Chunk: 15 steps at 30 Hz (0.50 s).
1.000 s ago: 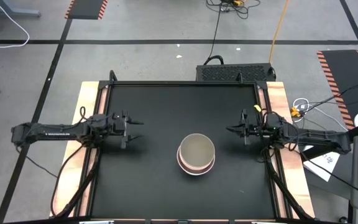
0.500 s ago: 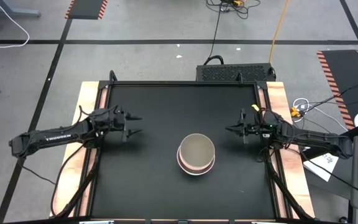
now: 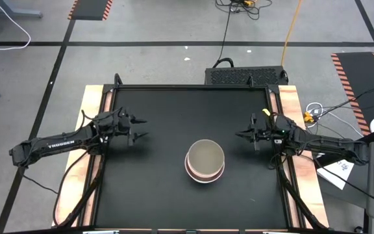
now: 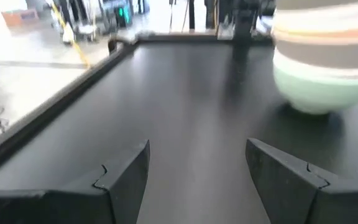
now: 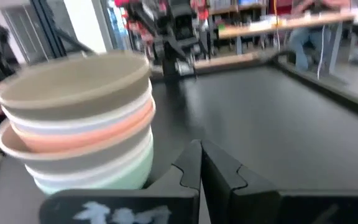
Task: Nest bowls inside each other
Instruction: Return to Home Position
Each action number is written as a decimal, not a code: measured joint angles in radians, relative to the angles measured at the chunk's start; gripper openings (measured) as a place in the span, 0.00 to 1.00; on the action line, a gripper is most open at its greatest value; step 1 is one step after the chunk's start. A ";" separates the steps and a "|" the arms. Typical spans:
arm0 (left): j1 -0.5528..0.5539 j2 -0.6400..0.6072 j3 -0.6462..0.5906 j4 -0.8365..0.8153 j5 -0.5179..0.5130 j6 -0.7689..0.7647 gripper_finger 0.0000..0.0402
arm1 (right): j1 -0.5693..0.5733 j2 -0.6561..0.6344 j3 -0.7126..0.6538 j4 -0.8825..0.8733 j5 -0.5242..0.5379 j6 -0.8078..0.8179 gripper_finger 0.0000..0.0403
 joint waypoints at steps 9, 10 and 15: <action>-0.001 0.000 0.002 0.150 0.057 -0.047 0.67 | 0.000 0.000 0.078 0.041 -0.079 0.025 0.00; -0.001 0.000 0.010 0.140 0.058 -0.049 0.67 | 0.000 -0.001 0.088 0.035 -0.079 0.024 0.00; -0.001 0.000 0.076 0.090 0.090 -0.052 0.67 | 0.000 0.003 0.165 -0.070 -0.079 -0.014 0.00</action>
